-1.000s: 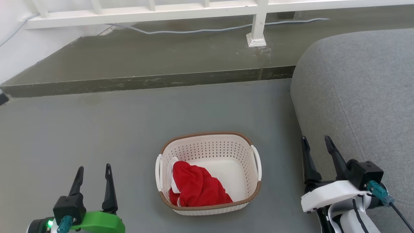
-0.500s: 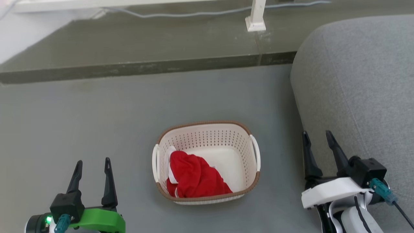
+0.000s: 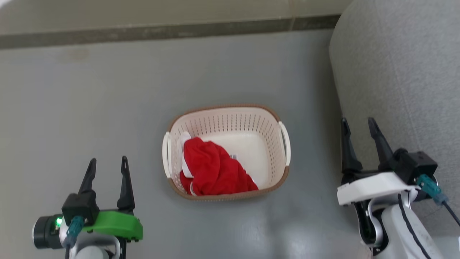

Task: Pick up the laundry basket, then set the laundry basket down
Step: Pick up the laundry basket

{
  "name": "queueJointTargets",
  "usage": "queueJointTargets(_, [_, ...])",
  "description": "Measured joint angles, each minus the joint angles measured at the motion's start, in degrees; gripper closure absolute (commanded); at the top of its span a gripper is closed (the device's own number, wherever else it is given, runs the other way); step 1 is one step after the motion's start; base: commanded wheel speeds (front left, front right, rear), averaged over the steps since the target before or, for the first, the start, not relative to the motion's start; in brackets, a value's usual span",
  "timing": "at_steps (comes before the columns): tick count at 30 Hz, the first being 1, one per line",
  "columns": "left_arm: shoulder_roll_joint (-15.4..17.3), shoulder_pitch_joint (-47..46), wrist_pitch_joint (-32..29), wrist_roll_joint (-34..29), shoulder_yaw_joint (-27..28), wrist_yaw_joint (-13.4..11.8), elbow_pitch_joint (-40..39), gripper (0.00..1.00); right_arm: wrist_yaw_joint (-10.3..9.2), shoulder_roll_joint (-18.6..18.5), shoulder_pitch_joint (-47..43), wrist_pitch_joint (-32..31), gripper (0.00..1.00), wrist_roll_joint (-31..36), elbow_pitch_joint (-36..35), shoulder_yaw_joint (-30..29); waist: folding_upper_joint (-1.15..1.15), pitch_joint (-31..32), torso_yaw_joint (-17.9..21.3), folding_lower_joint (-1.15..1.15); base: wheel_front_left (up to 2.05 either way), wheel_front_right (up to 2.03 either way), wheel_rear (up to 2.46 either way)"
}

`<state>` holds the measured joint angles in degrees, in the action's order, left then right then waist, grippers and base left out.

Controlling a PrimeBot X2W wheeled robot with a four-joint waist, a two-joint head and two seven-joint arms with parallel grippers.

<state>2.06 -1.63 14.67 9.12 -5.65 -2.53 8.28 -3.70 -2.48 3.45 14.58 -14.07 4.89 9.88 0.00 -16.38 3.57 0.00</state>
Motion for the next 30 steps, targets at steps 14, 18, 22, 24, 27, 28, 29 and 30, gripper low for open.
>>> queueJointTargets(14, [-0.1,-11.9,-0.4,0.3,0.4,0.0,10.6,0.0,0.15,-0.1,11.5,0.0,0.0,-0.2,11.2,0.8,0.0,-11.1,0.4,0.01,0.0,0.0,0.0])
queueJointTargets(18, [-0.1,-16.2,-0.6,0.3,0.4,0.0,13.1,0.0,0.15,-0.2,15.4,0.0,0.0,-1.3,14.8,1.0,0.0,-14.4,0.5,0.01,0.0,0.0,0.0])
queueJointTargets(22, [-0.2,-20.1,-1.1,0.3,0.3,0.0,15.5,0.0,0.16,-0.3,19.6,0.0,0.0,-2.6,18.7,1.8,0.0,-17.7,0.7,0.01,0.0,0.0,0.0])
queueJointTargets(24, [-0.2,-21.9,-1.4,0.3,0.1,0.1,16.6,0.0,0.19,-0.4,21.5,0.0,0.0,-3.3,20.6,2.1,0.0,-19.3,0.7,0.01,0.0,0.0,0.0])
queueJointTargets(27, [-0.2,-24.3,-1.6,0.3,-0.5,0.5,18.1,0.0,0.23,-0.4,24.3,0.0,0.0,-4.4,23.2,2.6,0.0,-21.8,0.7,0.01,0.0,0.0,0.0])
queueJointTargets(28, [-0.3,-25.2,-1.9,0.3,-0.8,0.5,18.7,0.0,0.22,-0.4,25.3,0.0,0.0,-4.8,23.9,2.9,0.0,-22.6,0.7,0.01,0.0,0.0,0.0])
queueJointTargets(29, [-0.3,-25.9,-2.1,0.3,-1.2,0.6,19.1,0.0,0.23,-0.5,26.4,0.0,0.0,-5.1,24.6,3.2,0.0,-23.4,0.7,0.01,0.0,0.0,0.0])
queueJointTargets(30, [-0.3,-26.7,-2.1,0.3,-1.7,0.6,19.6,0.0,0.22,-0.5,27.4,0.0,0.0,-5.6,25.2,3.5,0.0,-24.3,0.7,0.01,0.0,0.0,0.0])
